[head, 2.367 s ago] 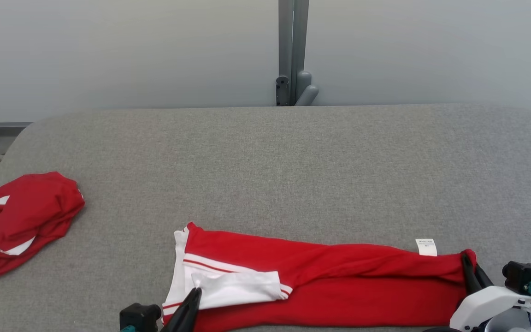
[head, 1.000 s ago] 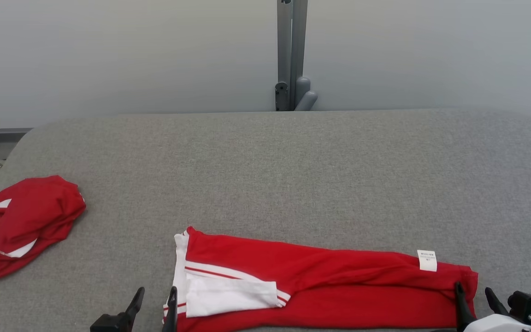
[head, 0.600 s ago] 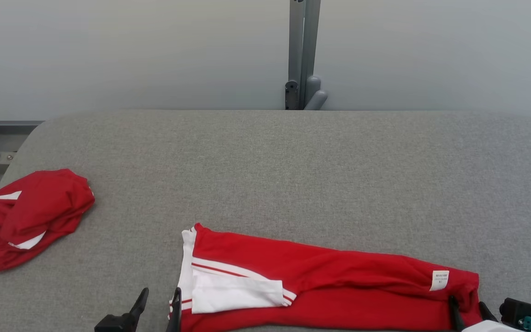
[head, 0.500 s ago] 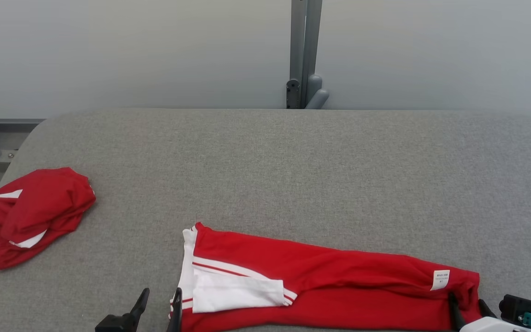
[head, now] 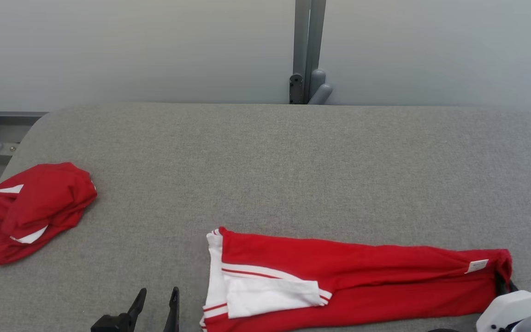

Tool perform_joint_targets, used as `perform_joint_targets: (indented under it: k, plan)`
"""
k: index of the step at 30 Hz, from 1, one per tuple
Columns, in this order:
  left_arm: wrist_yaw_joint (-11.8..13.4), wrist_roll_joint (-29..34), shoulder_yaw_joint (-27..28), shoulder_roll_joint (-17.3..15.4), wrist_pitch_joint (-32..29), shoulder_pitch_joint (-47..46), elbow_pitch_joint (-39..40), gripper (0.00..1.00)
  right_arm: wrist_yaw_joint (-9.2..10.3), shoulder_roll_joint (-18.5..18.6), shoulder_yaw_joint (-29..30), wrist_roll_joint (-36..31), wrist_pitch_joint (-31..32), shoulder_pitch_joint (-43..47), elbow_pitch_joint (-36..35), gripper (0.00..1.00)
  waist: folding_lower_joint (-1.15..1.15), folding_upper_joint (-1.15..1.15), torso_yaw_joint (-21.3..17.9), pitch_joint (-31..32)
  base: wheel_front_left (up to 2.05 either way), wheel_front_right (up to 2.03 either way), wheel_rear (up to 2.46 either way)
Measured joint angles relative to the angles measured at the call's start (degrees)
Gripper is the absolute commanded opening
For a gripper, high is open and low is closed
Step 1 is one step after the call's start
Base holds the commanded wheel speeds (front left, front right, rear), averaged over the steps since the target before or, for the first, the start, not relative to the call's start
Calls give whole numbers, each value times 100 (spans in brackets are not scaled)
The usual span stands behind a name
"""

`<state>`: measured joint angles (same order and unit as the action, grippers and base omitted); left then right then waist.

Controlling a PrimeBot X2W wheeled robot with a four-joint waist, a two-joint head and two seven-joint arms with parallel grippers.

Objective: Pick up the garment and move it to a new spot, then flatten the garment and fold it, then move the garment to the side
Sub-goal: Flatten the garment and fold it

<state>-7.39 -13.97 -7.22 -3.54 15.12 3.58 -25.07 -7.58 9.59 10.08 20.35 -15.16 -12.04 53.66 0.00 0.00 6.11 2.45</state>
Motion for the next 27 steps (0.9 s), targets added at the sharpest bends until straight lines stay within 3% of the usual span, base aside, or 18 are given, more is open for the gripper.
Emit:
perform_joint_targets:
  k: [6, 10, 13, 17, 27]
  plan:
    - [0, -10, -56, 2, 0, -12, -70, 100, 2, 200, 799, -470, 2, -105, -22, 0, 0, 0, -4, -50, 0, 0, 0]
    - [0, -59, -86, 11, 0, -12, -105, 100, 5, 86, 705, -739, 1, -111, -379, 0, 0, 0, -31, -42, 0, 0, 0]
    - [0, -91, -89, 22, 0, -9, -121, 100, 7, -29, 51, -671, 2, -116, -742, 0, 0, 0, -98, -31, 0, 0, 0]
    - [0, -110, -129, 33, 0, -8, -132, 100, 8, 84, -1016, -257, 1, -98, -1110, 0, 0, 0, -218, -8, 0, 0, 0]
    - [0, -170, -409, 58, 1, -47, -174, 100, 9, 366, -3634, 1435, 474, 7, -2546, 0, 0, 0, -277, 30, 0, 0, 0]
